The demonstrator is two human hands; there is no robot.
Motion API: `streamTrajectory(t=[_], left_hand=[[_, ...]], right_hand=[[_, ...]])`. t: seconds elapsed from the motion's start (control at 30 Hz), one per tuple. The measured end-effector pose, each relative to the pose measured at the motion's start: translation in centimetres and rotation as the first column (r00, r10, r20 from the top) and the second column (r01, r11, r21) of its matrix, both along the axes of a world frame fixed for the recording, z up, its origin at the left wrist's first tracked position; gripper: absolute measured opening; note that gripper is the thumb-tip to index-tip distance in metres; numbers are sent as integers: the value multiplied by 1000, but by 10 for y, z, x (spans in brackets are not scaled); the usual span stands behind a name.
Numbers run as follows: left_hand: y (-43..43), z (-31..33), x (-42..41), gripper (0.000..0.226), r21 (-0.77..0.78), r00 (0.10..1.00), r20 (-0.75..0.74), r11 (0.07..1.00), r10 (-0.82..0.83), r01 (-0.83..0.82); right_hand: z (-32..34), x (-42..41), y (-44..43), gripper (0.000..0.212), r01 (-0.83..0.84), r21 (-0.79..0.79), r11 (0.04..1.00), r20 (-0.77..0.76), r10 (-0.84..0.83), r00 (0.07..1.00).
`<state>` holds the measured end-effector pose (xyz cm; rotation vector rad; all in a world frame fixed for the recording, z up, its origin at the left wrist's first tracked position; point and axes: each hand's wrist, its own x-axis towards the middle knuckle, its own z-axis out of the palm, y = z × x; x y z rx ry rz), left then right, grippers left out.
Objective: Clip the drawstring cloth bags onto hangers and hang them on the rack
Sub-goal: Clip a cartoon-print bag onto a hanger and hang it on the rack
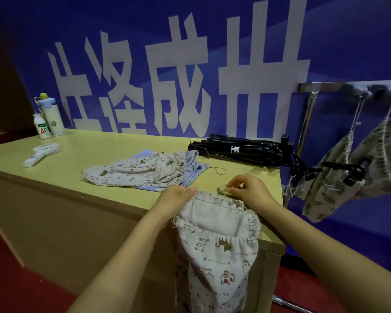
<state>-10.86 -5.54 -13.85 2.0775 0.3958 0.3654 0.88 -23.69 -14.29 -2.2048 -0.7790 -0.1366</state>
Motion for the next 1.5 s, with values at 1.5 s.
streamTrajectory(t=[1.5], left_hand=[[-5,8,-16,38,-243,998,4,968,66,-64]], right_hand=[[48,-69,15,15,-226,145,963,283,179,942]])
